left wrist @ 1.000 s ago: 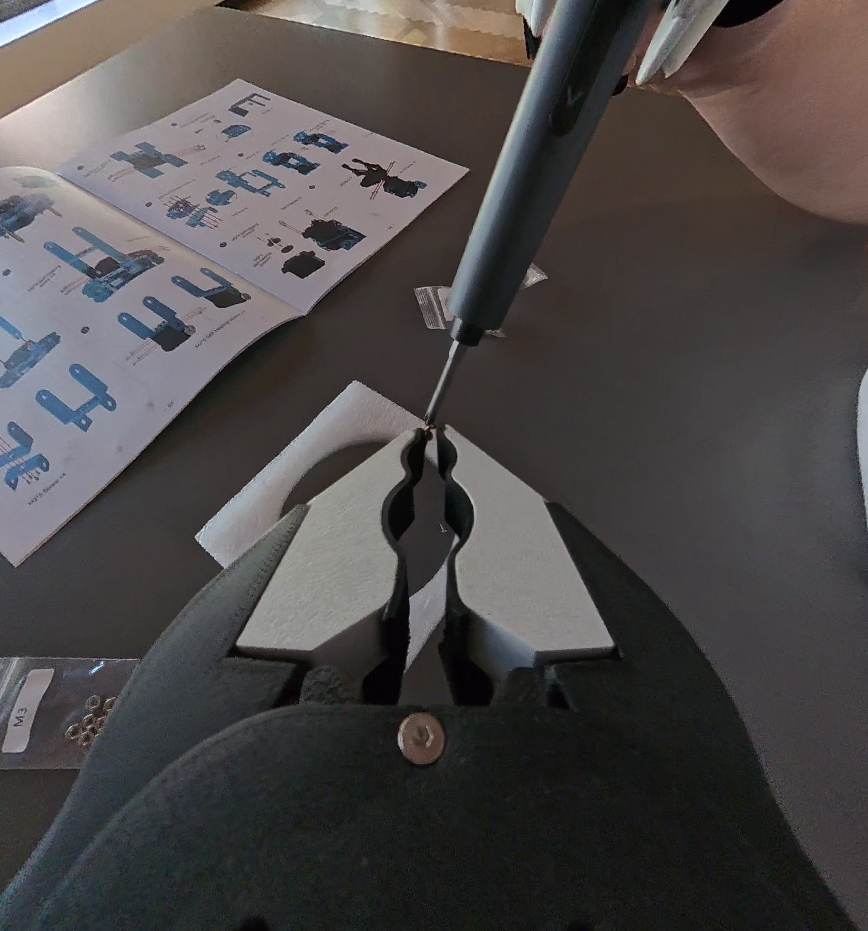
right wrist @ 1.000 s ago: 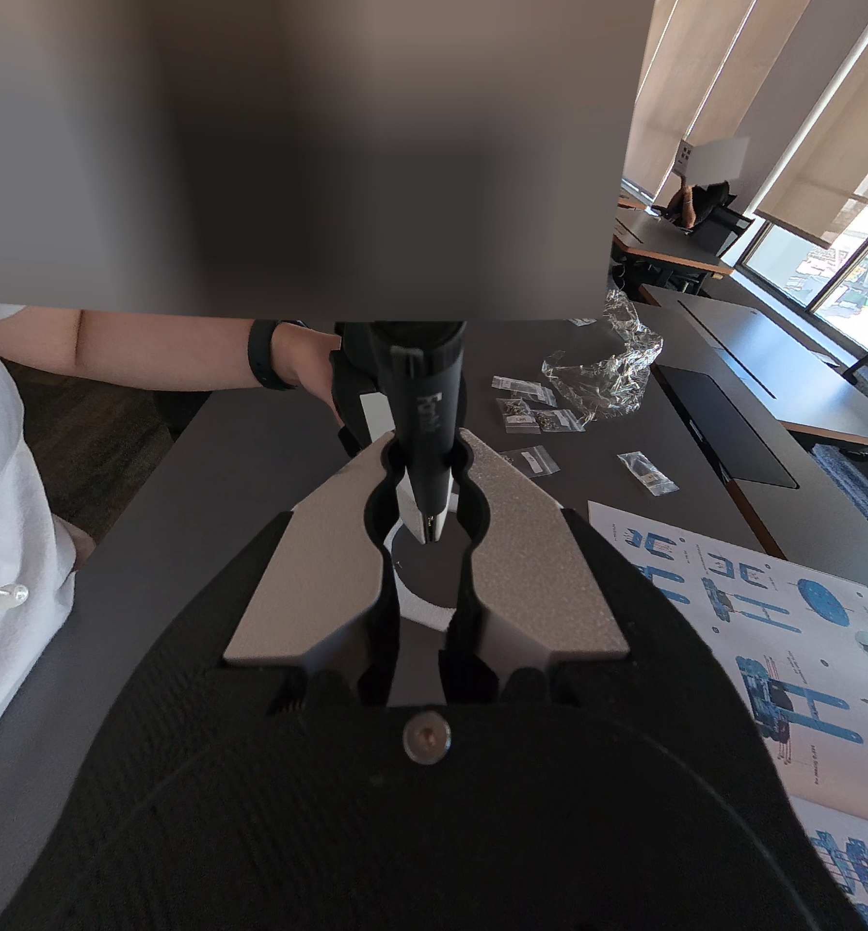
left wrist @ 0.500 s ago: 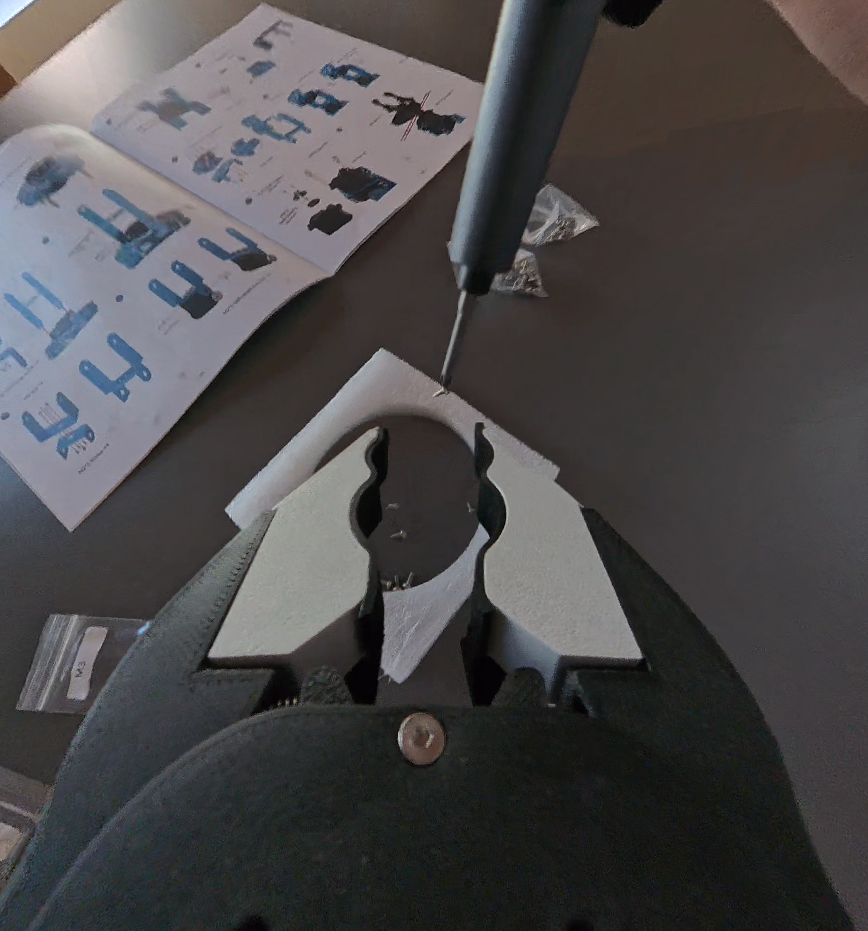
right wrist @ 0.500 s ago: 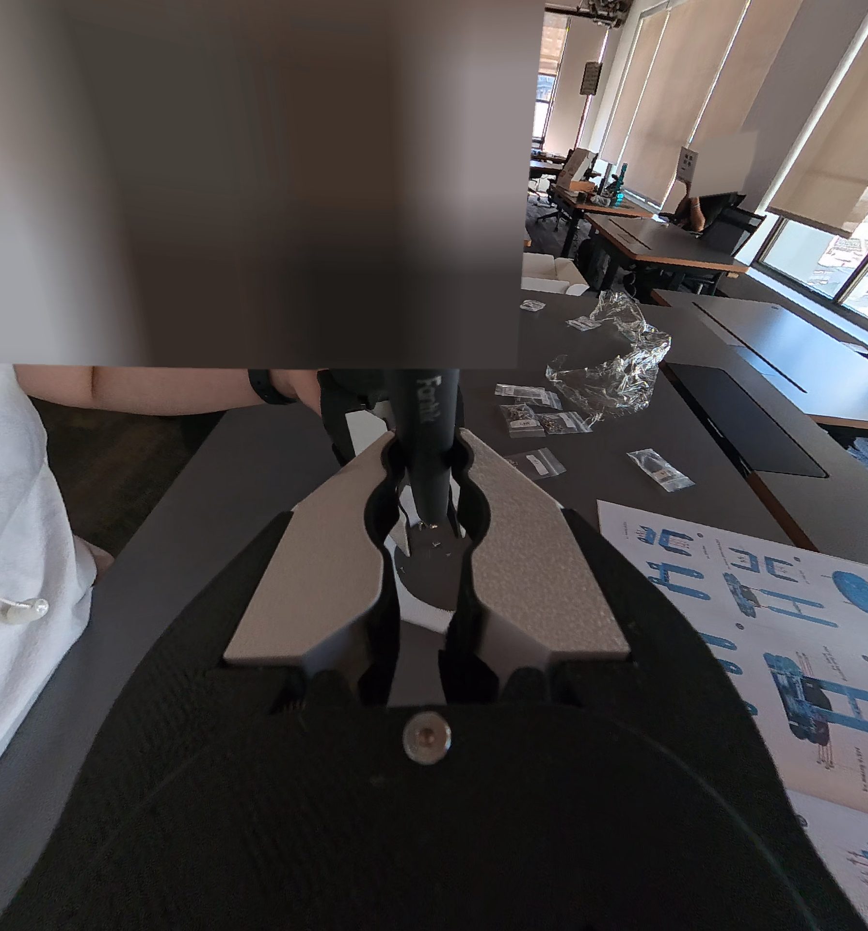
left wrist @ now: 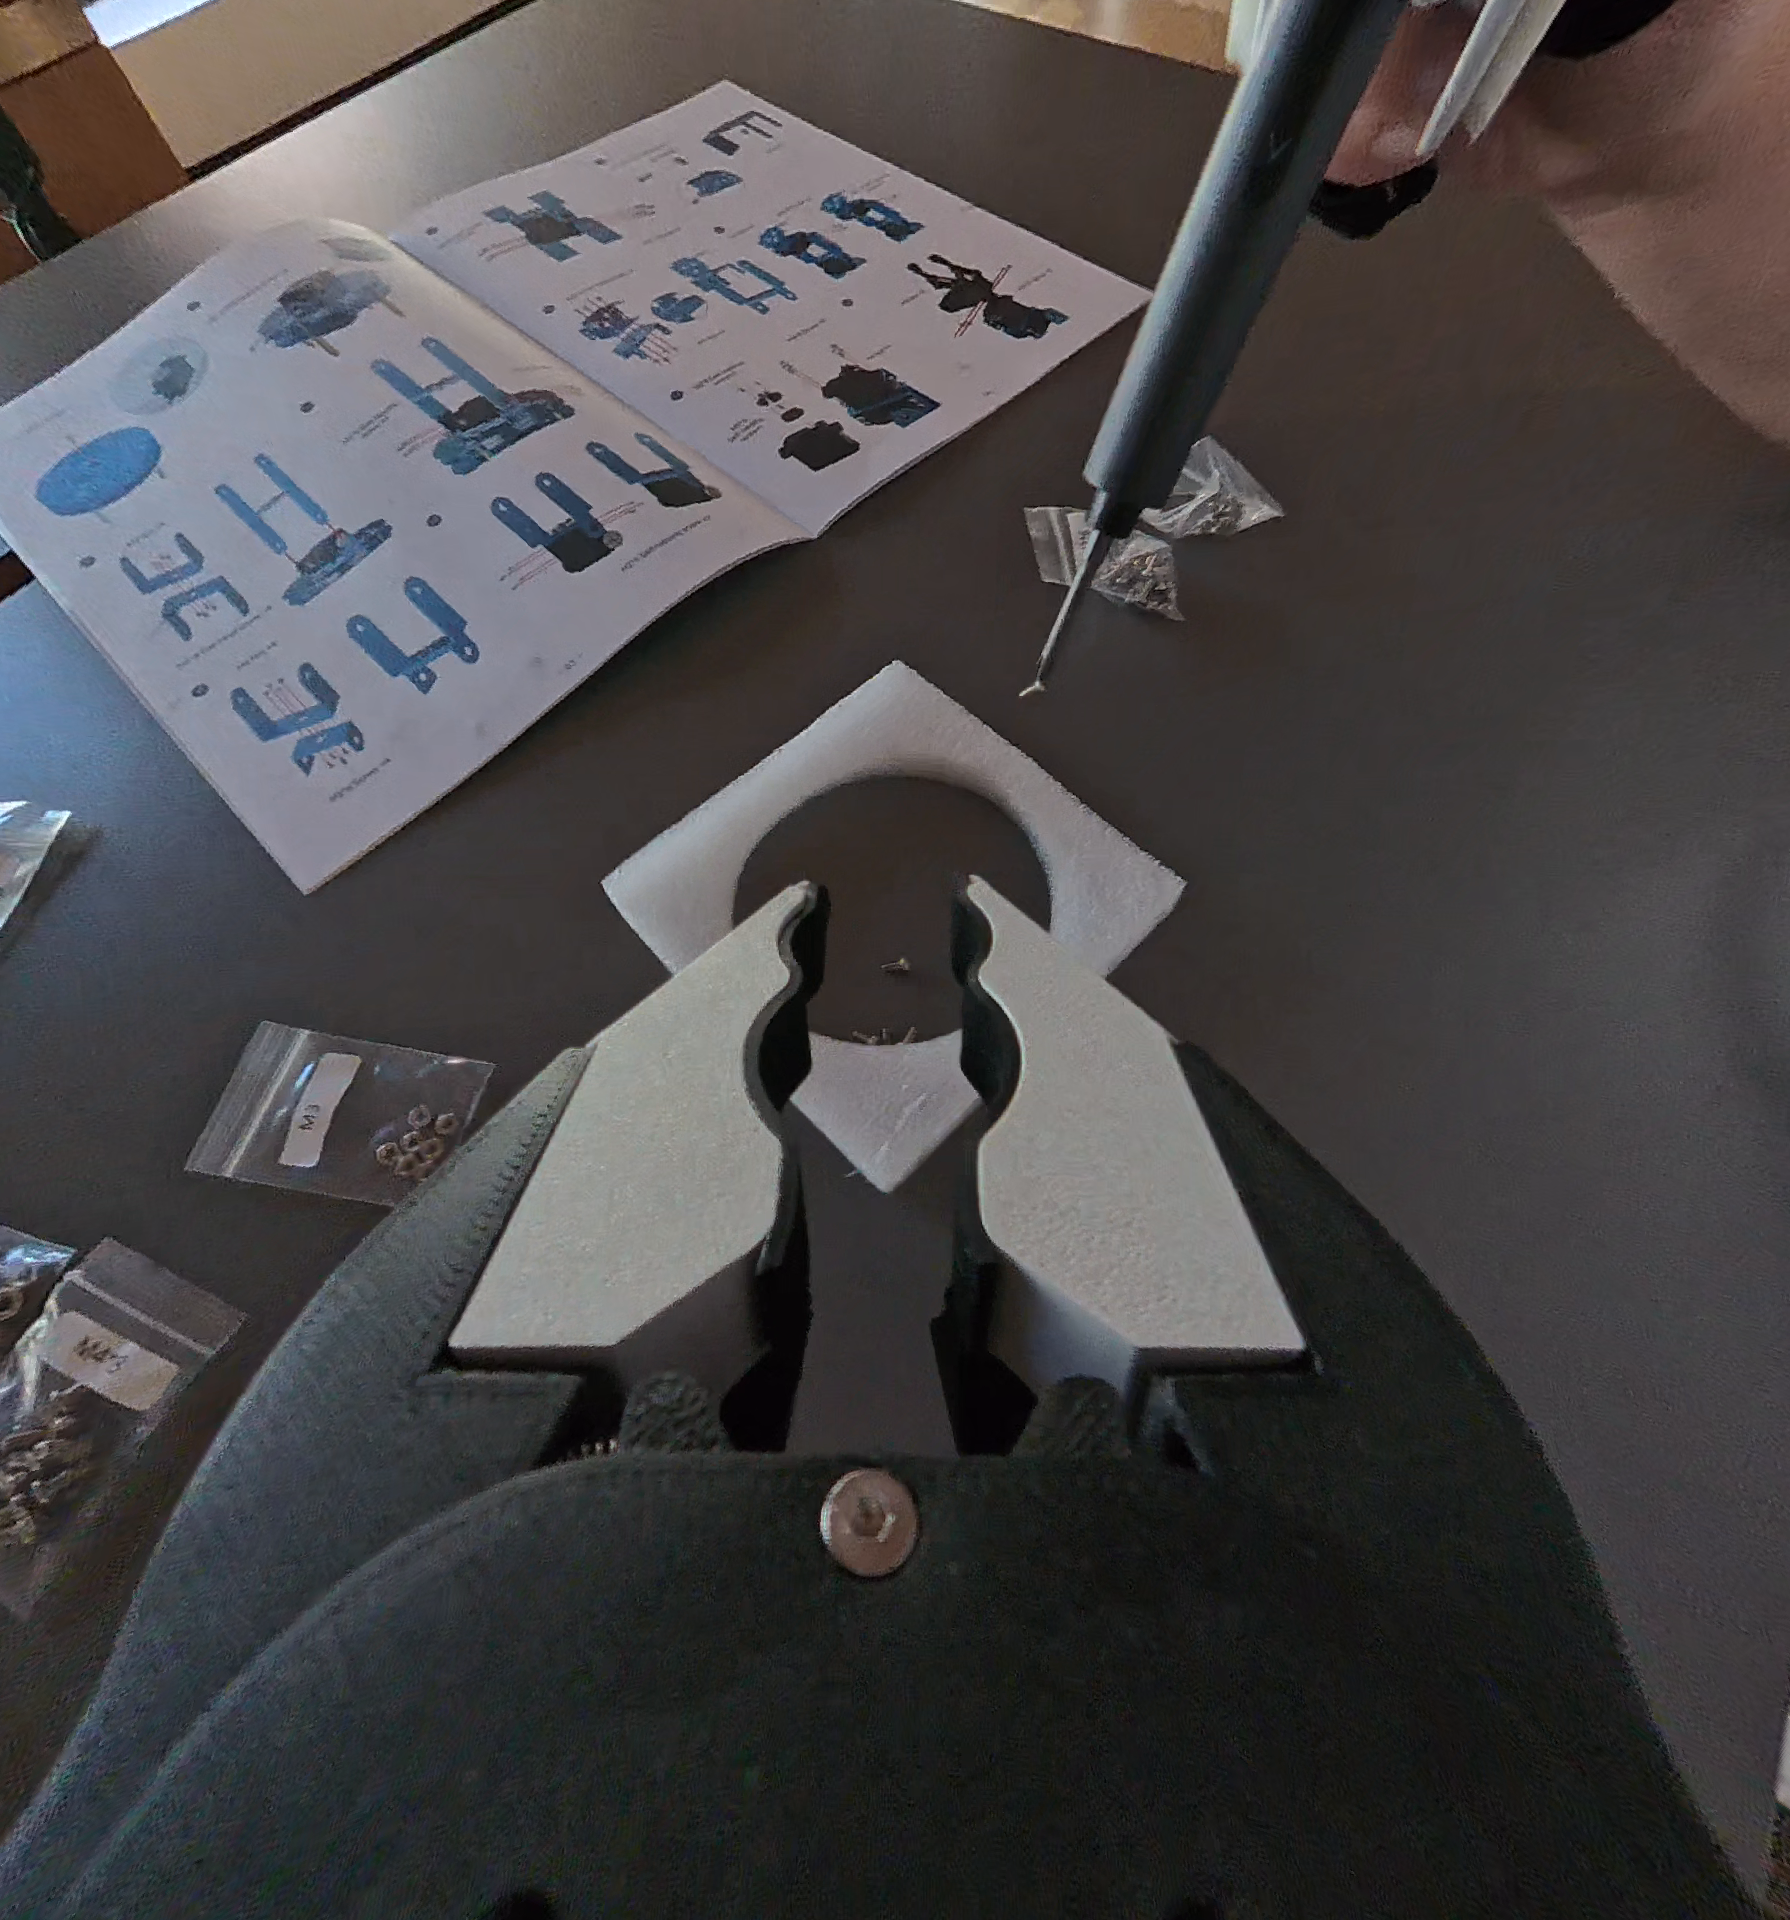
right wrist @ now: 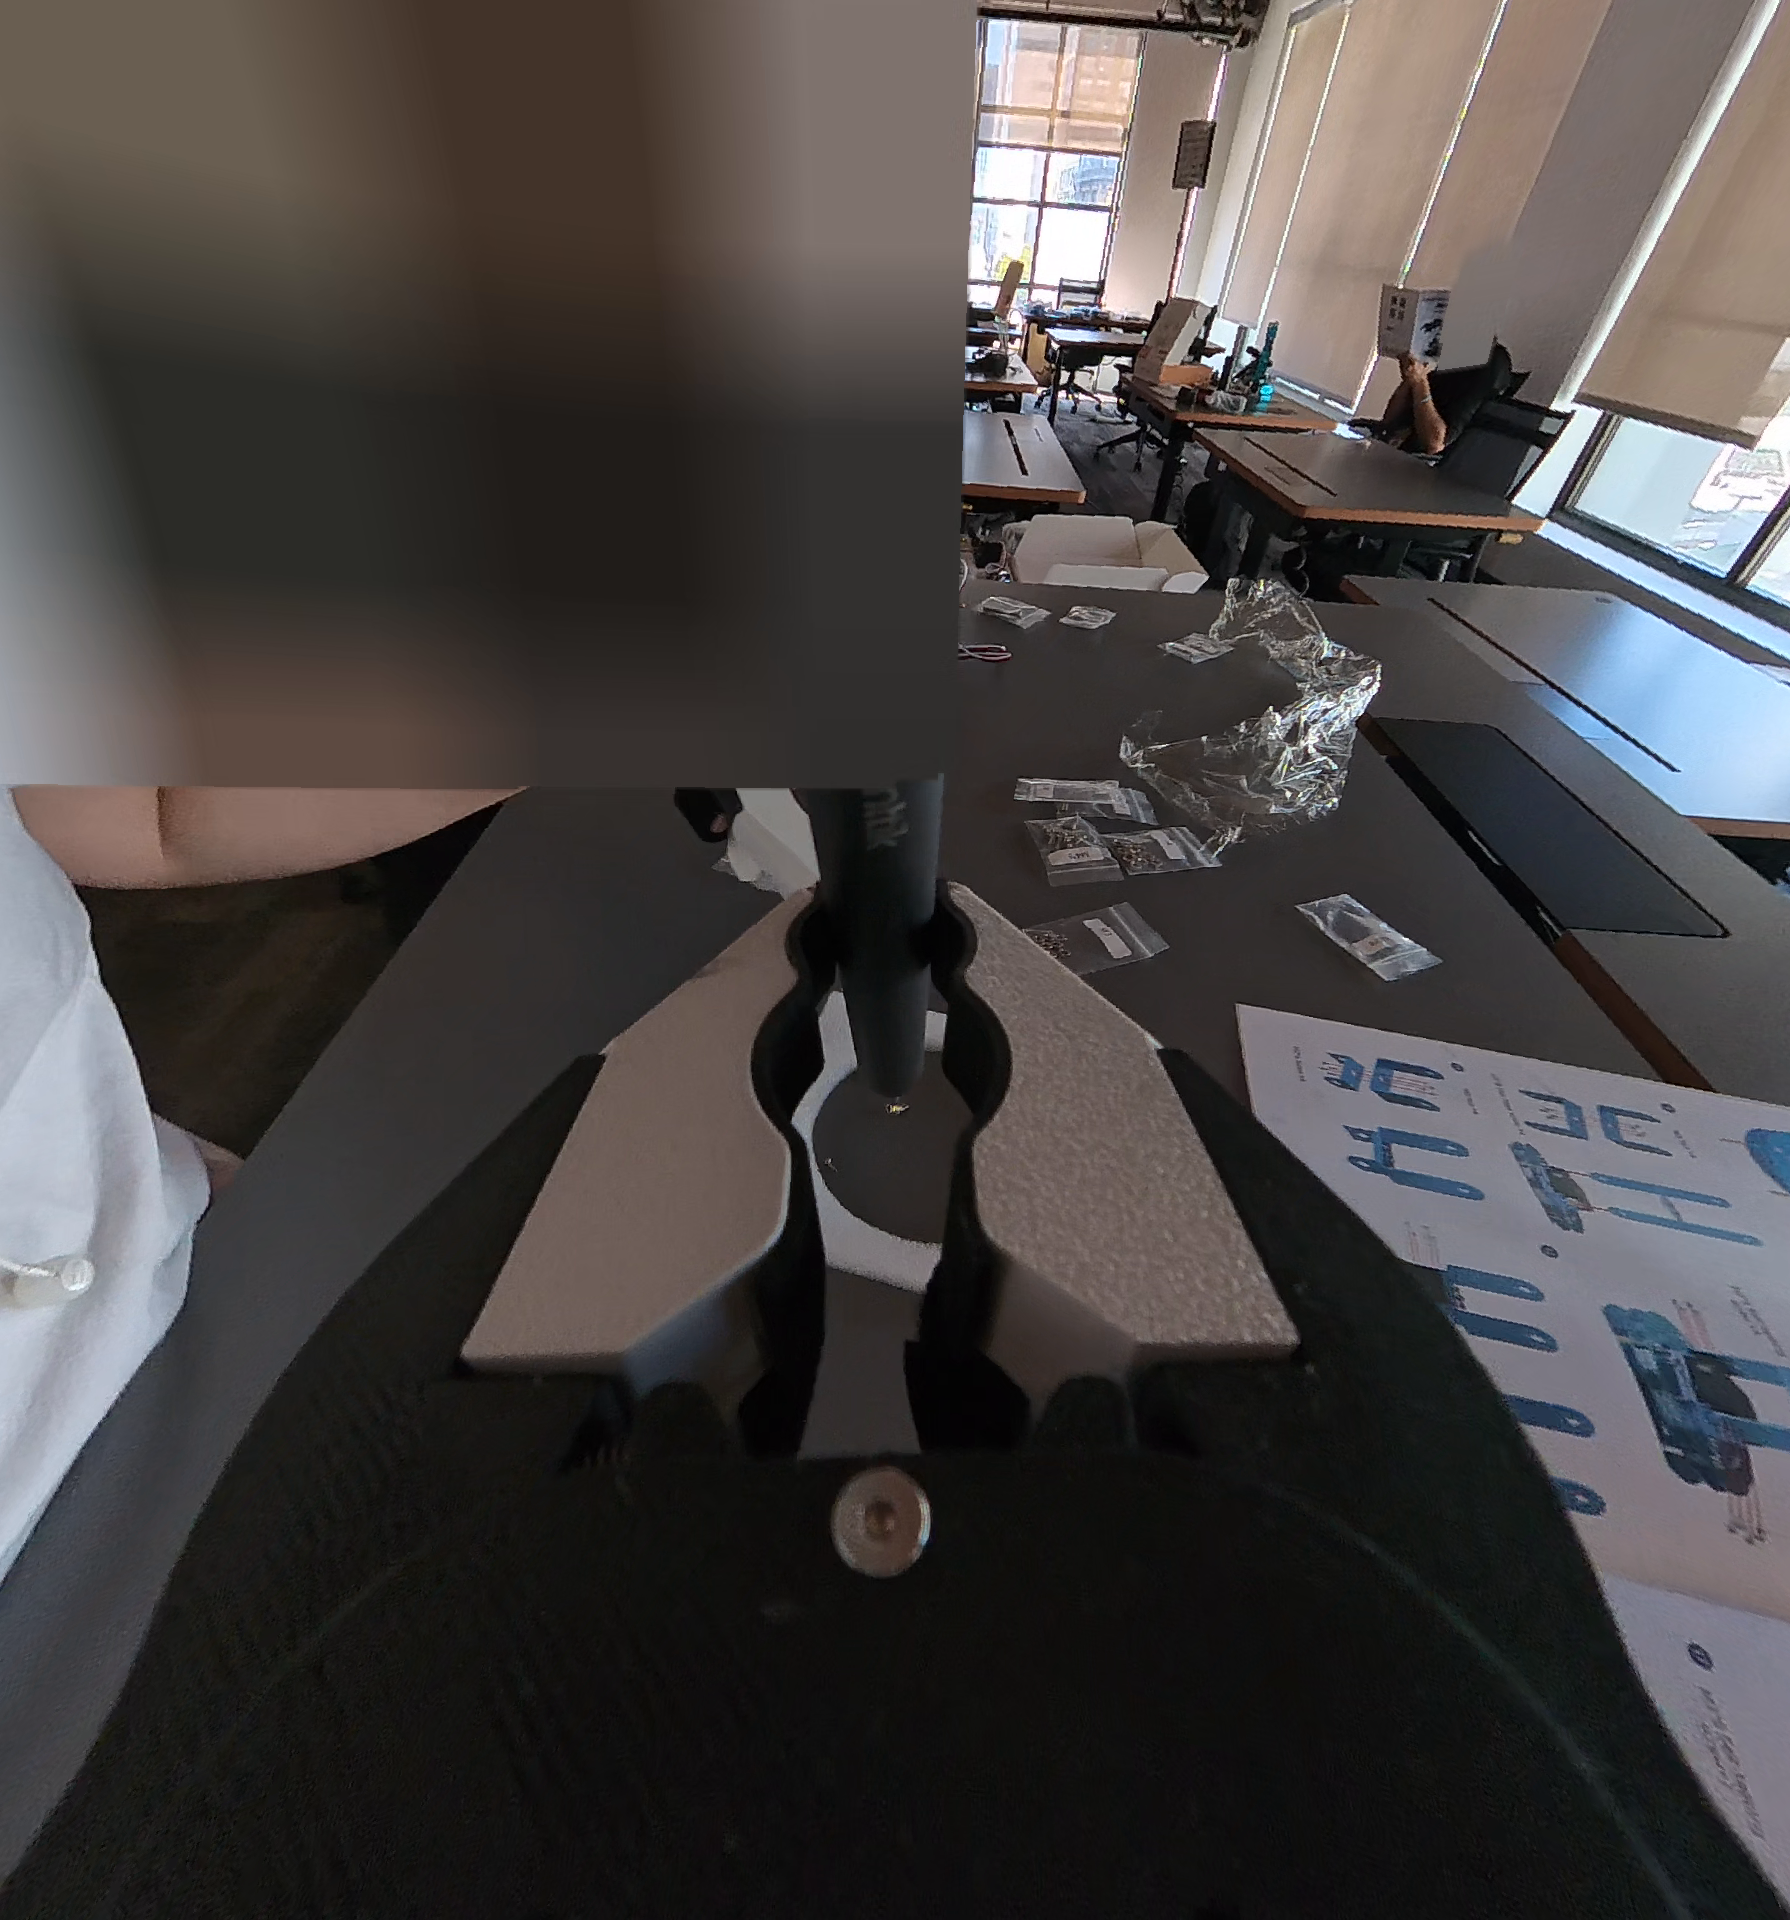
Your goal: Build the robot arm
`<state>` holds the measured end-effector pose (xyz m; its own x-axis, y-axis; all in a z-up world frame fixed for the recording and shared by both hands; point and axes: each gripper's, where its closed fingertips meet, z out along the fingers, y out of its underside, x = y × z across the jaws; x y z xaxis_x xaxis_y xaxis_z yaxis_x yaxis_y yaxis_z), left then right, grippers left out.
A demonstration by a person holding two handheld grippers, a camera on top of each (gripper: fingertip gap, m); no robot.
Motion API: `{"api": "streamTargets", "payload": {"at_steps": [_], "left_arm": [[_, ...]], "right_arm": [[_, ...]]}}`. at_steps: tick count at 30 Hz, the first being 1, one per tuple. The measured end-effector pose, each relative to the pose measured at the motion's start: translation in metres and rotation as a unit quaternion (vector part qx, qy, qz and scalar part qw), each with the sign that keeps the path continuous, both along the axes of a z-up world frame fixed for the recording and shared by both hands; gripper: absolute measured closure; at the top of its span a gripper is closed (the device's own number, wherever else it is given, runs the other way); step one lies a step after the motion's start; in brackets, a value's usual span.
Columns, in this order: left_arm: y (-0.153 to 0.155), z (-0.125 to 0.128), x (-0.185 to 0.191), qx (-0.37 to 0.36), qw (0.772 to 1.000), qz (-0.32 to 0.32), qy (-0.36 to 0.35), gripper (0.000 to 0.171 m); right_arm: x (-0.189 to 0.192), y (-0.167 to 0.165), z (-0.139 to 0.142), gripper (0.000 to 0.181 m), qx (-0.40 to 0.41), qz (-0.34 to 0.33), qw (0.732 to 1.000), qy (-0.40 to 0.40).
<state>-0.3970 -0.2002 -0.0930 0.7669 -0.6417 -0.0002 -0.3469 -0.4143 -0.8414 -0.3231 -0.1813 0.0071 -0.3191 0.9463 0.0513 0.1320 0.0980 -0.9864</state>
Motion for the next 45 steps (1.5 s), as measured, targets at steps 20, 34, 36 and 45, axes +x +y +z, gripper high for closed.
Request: {"api": "streamTargets", "payload": {"at_steps": [20, 34, 36, 45], "left_arm": [[-0.061, 0.030, -0.013, 0.098, 0.988, 0.078, -0.087, 0.147], [-0.212, 0.018, -0.183, 0.087, 0.965, 0.213, -0.126, 0.148], [-0.232, 0.014, -0.213, 0.084, 0.966, 0.210, -0.128, 0.149], [-0.295, 0.001, -0.331, 0.039, 0.985, 0.143, -0.094, 0.148]], "right_arm": [[-0.071, -0.042, 0.052, 0.164, -0.085, 0.067, 0.994, -0.005], [-0.227, -0.133, 0.067, 0.164, -0.082, 0.088, 0.993, -0.007], [-0.257, -0.146, 0.065, 0.164, -0.086, 0.076, 0.993, -0.004], [-0.366, -0.184, 0.059, 0.164, -0.109, -0.005, 0.994, 0.018]]}}
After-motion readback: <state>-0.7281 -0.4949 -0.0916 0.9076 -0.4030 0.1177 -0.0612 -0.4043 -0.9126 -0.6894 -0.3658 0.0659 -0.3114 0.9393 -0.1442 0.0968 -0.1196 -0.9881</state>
